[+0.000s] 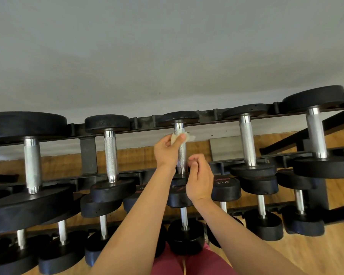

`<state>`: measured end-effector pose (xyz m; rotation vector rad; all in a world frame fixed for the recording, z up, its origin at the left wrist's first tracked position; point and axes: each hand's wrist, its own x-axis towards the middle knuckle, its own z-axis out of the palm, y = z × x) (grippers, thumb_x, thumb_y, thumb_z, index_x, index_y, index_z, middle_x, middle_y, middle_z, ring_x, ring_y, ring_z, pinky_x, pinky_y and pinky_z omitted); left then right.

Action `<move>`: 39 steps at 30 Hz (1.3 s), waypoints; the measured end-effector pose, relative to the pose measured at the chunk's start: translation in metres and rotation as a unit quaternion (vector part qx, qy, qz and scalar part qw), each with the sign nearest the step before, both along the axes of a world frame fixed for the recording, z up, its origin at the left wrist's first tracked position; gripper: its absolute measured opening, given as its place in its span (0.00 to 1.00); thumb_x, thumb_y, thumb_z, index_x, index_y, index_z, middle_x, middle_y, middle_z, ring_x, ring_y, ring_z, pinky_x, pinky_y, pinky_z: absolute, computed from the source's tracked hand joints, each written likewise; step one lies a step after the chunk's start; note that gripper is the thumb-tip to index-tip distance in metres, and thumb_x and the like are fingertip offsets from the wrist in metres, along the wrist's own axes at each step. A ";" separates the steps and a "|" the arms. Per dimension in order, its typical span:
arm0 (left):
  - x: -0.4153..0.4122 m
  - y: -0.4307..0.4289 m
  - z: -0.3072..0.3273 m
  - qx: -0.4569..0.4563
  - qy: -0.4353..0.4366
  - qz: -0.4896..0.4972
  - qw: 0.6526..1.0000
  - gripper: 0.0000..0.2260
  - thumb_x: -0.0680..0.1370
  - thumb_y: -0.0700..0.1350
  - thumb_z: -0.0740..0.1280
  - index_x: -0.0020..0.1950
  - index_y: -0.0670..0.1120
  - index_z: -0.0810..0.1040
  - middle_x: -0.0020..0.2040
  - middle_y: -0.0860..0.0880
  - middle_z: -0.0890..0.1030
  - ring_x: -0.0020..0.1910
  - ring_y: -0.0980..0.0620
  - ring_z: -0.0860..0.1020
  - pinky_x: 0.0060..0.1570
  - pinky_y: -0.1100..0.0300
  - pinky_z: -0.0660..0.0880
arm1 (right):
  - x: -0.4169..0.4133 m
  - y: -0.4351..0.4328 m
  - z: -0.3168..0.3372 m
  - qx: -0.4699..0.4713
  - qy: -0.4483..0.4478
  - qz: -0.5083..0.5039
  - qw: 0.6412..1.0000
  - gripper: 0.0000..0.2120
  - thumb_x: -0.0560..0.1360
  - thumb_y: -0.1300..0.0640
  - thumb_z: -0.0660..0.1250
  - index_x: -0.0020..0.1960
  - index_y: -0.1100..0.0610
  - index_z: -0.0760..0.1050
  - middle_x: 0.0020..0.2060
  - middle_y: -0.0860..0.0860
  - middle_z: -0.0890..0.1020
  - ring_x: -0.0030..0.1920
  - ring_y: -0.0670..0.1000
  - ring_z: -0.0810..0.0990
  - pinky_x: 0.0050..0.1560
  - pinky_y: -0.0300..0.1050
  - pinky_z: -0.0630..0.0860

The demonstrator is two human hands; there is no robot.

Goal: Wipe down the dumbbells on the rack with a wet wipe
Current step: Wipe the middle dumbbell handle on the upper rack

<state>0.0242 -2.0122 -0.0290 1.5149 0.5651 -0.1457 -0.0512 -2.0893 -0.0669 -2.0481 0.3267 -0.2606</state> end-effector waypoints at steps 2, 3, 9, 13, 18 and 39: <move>-0.003 0.000 -0.001 0.016 -0.014 0.033 0.999 0.05 0.75 0.45 0.72 0.40 0.52 0.80 0.41 0.51 0.82 0.44 0.53 0.80 0.47 0.60 0.78 | 0.000 0.000 0.000 0.001 0.002 0.000 1.000 0.16 0.78 0.48 0.48 0.49 0.53 0.72 0.40 0.46 0.77 0.42 0.47 0.76 0.41 0.43 0.72; -0.006 0.001 -0.003 0.030 -0.019 0.048 0.998 0.06 0.76 0.44 0.72 0.39 0.52 0.80 0.39 0.51 0.82 0.42 0.53 0.79 0.46 0.61 0.77 | 0.001 0.000 -0.001 0.002 0.001 0.000 1.000 0.16 0.78 0.48 0.48 0.49 0.54 0.73 0.40 0.46 0.77 0.42 0.47 0.76 0.42 0.43 0.72; 0.000 0.002 0.001 0.033 -0.033 0.005 0.999 0.02 0.75 0.44 0.73 0.45 0.50 0.81 0.42 0.53 0.82 0.43 0.56 0.80 0.44 0.64 0.76 | 0.001 0.000 -0.001 0.003 -0.008 0.005 1.000 0.15 0.78 0.50 0.49 0.49 0.54 0.73 0.40 0.45 0.77 0.42 0.47 0.75 0.42 0.43 0.73; 0.003 -0.003 0.001 0.049 -0.043 0.019 0.998 0.02 0.76 0.46 0.72 0.44 0.51 0.80 0.41 0.54 0.82 0.42 0.56 0.80 0.44 0.62 0.77 | 0.001 -0.001 -0.002 0.000 -0.008 0.010 1.000 0.14 0.78 0.52 0.49 0.48 0.54 0.73 0.40 0.44 0.76 0.42 0.46 0.75 0.43 0.44 0.73; 0.001 0.002 -0.003 0.086 -0.068 0.032 0.993 0.05 0.77 0.45 0.70 0.41 0.48 0.81 0.38 0.49 0.81 0.39 0.56 0.78 0.42 0.62 0.77 | 0.001 -0.001 -0.003 0.002 -0.005 0.013 1.000 0.15 0.78 0.51 0.49 0.48 0.54 0.73 0.40 0.45 0.76 0.43 0.46 0.75 0.44 0.43 0.73; 0.025 0.007 0.003 0.012 -0.019 0.056 0.998 0.07 0.78 0.46 0.69 0.41 0.47 0.80 0.41 0.46 0.81 0.42 0.52 0.77 0.45 0.61 0.75 | 0.002 -0.003 -0.004 -0.006 -0.008 0.021 1.000 0.13 0.77 0.52 0.50 0.47 0.53 0.73 0.39 0.44 0.76 0.42 0.46 0.76 0.44 0.49 0.75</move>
